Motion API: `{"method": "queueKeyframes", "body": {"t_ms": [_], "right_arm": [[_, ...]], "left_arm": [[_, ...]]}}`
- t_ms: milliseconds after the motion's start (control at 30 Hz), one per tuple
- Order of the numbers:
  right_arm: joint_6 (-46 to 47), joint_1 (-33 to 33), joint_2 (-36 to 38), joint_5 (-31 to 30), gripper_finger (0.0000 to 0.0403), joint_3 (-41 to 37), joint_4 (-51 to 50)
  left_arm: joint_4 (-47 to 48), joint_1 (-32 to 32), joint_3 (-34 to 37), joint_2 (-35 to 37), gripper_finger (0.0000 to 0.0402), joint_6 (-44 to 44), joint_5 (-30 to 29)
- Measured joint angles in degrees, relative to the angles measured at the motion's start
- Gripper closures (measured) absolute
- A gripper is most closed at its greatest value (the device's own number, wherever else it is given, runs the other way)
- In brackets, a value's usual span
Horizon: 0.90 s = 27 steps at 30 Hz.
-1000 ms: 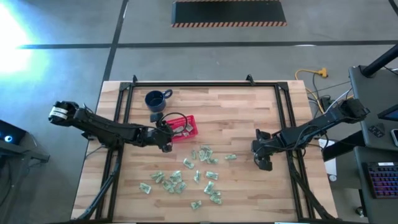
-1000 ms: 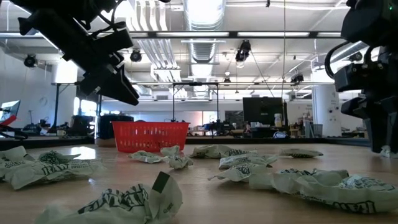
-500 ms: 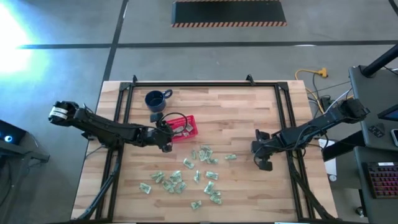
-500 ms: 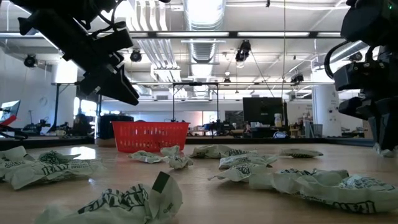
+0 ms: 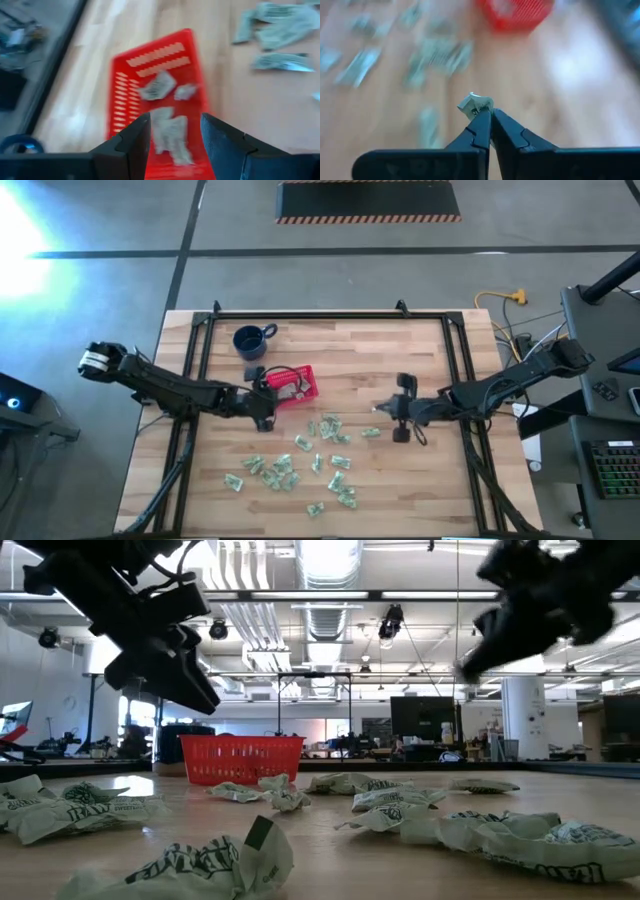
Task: Pick and place items into bin
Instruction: Put the green stevia packet into the red bin
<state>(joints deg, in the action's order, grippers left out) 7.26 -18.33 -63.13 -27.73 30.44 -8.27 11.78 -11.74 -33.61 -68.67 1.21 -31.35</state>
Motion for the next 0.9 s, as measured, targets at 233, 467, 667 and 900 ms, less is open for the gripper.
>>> {"method": "queueKeyframes", "body": {"t_ms": [233,467,667,900], "right_arm": [[-13.6,4.1,0.0,-3.5,0.0394,-1.0,20.2],[-18.2,11.3,-0.9,5.5,0.0394,-1.4,28.6],[-18.4,17.3,-8.1,14.0,0.0394,-0.8,34.4],[-20.0,21.7,-24.1,22.4,0.0394,5.8,43.6]], "left_arm": [[1.4,-2.3,0.0,0.2,0.0244,2.5,7.9],[1.2,-5.1,0.0,0.2,0.0244,7.3,15.6],[0.5,-7.8,-0.1,0.2,0.0244,9.7,16.2],[0.8,-10.7,0.3,0.1,0.0244,16.2,17.7]]}}
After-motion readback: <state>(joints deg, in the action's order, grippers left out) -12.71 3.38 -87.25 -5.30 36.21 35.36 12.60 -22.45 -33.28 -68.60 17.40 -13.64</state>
